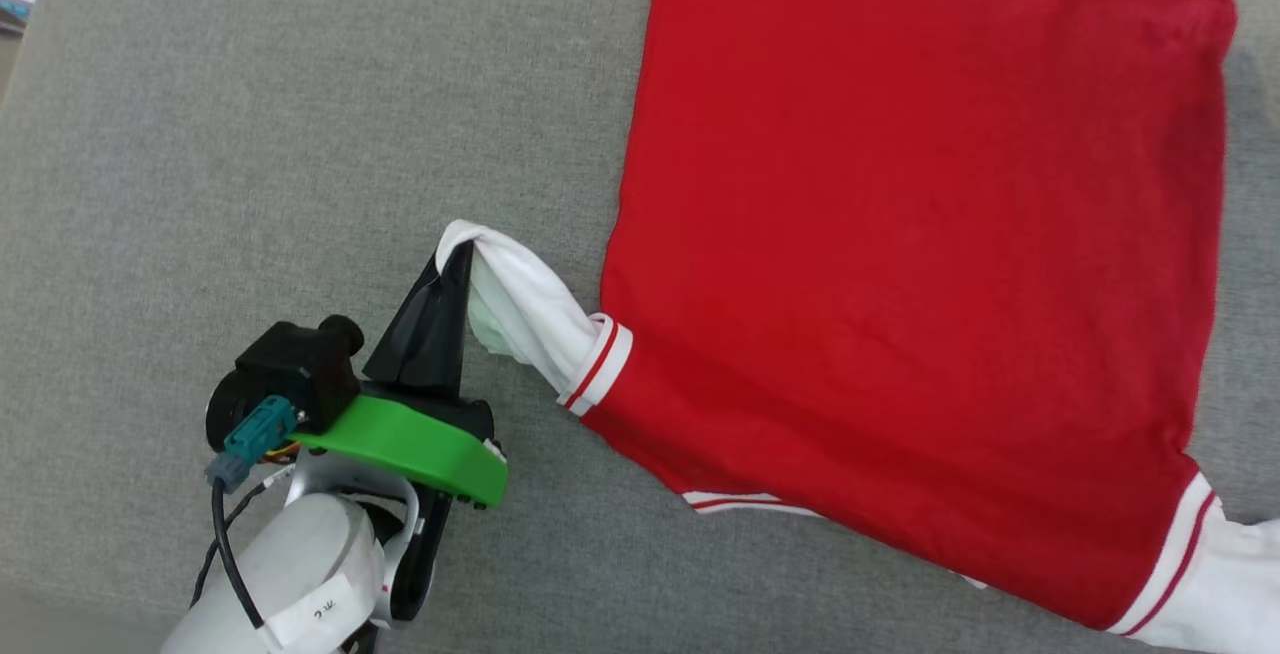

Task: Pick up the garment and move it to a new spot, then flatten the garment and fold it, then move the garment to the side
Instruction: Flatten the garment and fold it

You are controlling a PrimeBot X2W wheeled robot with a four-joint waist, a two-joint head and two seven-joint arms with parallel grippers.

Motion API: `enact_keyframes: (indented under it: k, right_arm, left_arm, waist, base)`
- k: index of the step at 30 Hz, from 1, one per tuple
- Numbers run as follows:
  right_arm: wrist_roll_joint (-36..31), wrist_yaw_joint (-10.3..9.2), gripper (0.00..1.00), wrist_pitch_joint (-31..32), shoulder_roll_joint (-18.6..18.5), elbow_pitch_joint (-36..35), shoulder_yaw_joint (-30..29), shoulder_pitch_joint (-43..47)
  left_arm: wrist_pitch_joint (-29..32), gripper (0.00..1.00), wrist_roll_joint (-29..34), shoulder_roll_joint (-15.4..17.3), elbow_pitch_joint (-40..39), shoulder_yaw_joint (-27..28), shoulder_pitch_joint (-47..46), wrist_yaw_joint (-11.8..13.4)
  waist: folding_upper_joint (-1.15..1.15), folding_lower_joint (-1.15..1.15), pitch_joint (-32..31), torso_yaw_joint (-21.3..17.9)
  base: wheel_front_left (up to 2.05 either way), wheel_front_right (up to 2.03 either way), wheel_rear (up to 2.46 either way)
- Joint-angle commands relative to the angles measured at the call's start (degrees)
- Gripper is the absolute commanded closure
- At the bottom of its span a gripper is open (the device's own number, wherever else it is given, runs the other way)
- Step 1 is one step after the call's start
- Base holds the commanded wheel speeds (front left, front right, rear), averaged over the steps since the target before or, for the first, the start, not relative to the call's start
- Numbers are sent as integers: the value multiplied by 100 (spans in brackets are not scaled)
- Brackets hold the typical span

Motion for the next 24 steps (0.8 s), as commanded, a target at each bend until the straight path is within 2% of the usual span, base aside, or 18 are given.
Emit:
enact_keyframes:
  k: [1, 6, 14, 15, 16, 24]
  right_arm:
    - [-127, -3, 0, 71, 97, 166, 65, -161]
    - [-426, -3, 0, 97, 262, 698, 241, -449]
    - [-302, -3, 0, 100, 290, 1171, 567, 33]
    - [-269, -3, 71, 81, 254, 1163, 609, 68]
    - [-235, -3, 100, 27, 236, 1153, 610, 76]
    - [7, -3, 100, -923, 78, 950, 671, -24]
  left_arm:
    - [-47, 100, 45, -56, 10, 4, -144, -50]
    - [-116, 100, 86, -215, 142, 26, -340, -170]
    - [-171, 100, 160, -371, 459, 65, -475, -370]
    - [-175, 100, 166, -378, 500, 80, -477, -391]
    - [-178, 100, 170, -381, 528, 97, -476, -407]
    - [-192, 100, 165, -355, 763, 250, -228, -473]
  waist:
    - [0, 0, 592, 420]
    - [0, 0, 884, 562]
    - [0, 0, 893, 572]
    - [0, 0, 856, 556]
    - [0, 0, 822, 542]
    - [0, 0, 226, 298]
  base:
    - [0, 0, 0]
    - [0, 0, 0]
    - [0, 0, 0]
    - [0, 0, 0]
    - [0, 0, 0]
    - [0, 0, 0]
